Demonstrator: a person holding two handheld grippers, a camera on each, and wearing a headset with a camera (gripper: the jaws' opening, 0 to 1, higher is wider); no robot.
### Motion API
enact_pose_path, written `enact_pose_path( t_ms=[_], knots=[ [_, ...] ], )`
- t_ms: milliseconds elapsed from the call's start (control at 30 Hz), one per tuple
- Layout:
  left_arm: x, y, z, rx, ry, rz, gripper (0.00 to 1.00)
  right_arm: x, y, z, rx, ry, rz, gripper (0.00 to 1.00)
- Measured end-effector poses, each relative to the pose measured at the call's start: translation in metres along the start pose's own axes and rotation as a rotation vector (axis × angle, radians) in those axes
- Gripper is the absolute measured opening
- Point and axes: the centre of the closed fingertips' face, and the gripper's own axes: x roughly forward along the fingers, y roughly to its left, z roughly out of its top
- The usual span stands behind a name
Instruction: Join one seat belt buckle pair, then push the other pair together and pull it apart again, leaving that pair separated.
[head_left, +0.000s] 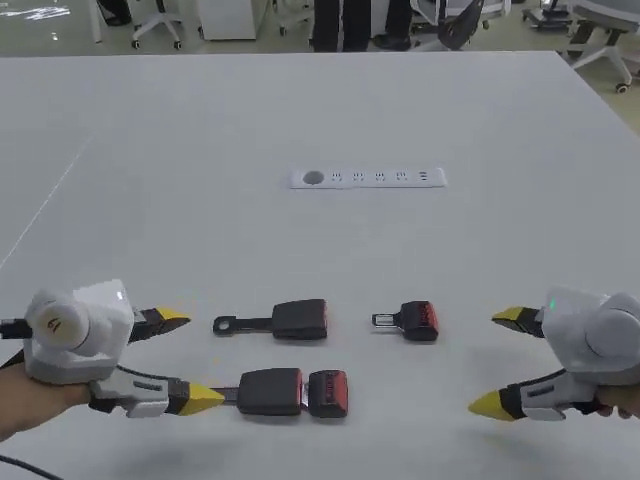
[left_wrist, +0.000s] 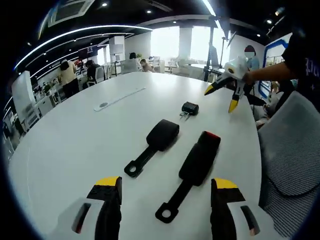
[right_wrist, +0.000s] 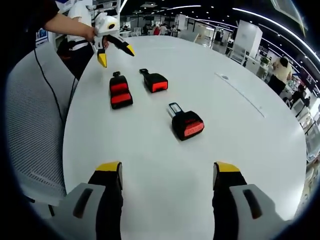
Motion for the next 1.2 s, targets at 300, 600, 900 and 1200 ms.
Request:
enact_pose_path(
  t_ms=[300,600,900,1200],
  knots=[
    [-0.007,-0.015,-0.004,-0.051,-0.07,0.075,0.78,-0.009,0.026,0.01,0.086,-0.075,-0.051,0.77],
    [-0.008,-0.023,0.004,-0.075,-0.127,0.144,0.87,-0.008,0.035,0.019,0.144,-0.146,-0.111,0.87],
    [-0.009,-0.024,0.003,-0.097,-0.157,0.159,0.99,-0.003,0.041,0.03,0.159,-0.205,-0.14,1.0],
    [-0.009,-0.022,0.005,-0.077,-0.181,0.168,1.0,0.002,0.046,0.03,0.15,-0.221,-0.138,1.0]
  ],
)
